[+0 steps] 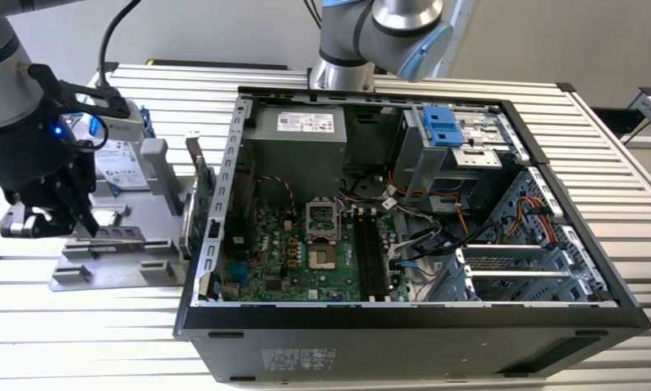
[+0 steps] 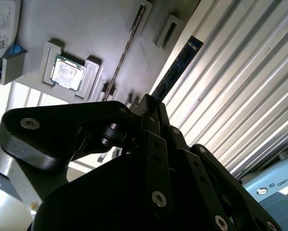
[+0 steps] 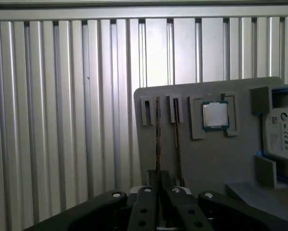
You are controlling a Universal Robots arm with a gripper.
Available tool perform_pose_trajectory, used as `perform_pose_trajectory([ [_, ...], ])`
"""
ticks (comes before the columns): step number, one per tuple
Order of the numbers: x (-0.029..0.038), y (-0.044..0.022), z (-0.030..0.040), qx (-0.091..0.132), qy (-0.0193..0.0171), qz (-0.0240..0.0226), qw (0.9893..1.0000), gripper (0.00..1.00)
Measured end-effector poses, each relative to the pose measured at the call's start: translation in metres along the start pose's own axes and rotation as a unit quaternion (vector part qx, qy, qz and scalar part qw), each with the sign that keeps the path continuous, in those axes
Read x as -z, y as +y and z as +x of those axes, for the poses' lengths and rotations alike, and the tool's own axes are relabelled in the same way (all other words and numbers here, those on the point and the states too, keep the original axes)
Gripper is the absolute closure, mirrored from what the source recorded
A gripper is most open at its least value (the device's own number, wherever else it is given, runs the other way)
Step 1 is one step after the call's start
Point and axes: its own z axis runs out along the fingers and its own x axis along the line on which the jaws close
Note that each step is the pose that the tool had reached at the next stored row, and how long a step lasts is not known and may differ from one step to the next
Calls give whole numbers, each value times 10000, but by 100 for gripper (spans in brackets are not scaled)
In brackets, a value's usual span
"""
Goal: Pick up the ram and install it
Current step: 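Pick up the ram and move it above insertion slot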
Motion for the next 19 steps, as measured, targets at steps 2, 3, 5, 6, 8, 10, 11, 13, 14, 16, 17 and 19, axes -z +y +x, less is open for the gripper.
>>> perform_pose_trajectory([
  [2,22,1,0,0,0,0,10000,100],
  [3,35,1,0,0,0,0,10000,100],
  [5,57,1,-1,0,0,0,10000,100],
  [6,69,1,-1,0,0,0,10000,100],
  [8,91,2,-1,0,0,0,10000,100],
  [10,111,3,-1,0,0,0,10000,100],
  [11,122,3,-1,0,0,0,10000,100],
  [13,144,3,-2,0,0,0,10000,100],
  [14,154,3,-2,0,0,0,10000,100],
  [16,178,4,-2,0,0,0,10000,100],
  [17,189,4,-2,0,0,0,10000,100],
  [19,211,5,-2,0,0,0,10000,100],
])
